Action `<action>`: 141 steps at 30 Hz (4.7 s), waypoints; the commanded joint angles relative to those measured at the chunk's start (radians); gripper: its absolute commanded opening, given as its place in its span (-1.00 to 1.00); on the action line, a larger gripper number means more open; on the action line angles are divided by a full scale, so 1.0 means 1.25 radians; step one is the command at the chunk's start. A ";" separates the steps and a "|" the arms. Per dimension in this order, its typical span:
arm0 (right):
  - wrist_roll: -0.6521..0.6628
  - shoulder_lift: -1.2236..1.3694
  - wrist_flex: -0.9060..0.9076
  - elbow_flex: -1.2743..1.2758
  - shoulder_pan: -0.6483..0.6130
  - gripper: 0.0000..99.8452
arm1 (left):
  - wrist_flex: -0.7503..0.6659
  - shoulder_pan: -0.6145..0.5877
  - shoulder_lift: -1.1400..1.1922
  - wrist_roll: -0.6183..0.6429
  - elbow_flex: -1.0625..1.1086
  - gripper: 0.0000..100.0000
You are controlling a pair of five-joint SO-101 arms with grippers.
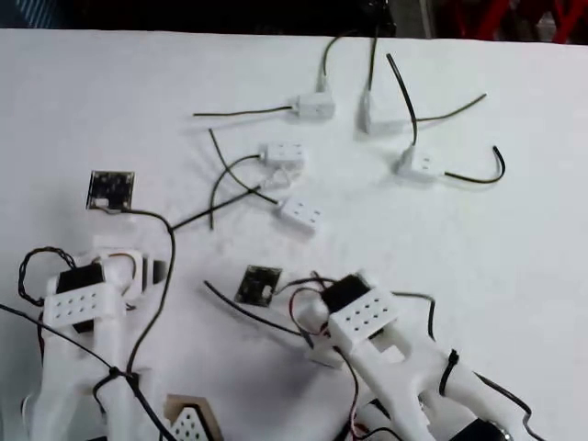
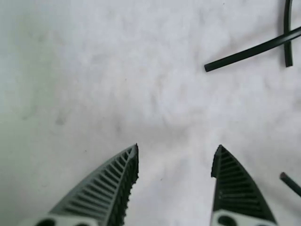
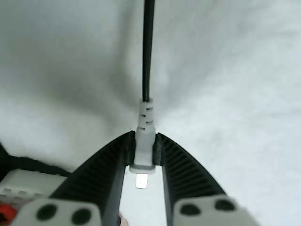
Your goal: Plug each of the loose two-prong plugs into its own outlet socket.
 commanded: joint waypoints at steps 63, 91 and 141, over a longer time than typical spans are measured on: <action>-0.546 -0.445 -0.147 -0.113 0.021 -0.97 | 0.211 0.606 -0.026 0.265 -0.500 -0.48; -0.546 -0.445 -0.206 -0.058 0.023 -0.97 | 0.211 0.683 -0.026 0.176 -0.475 -0.48; -0.724 -0.454 -0.539 0.144 0.404 -0.97 | 0.123 0.365 1.034 0.074 -1.183 -0.50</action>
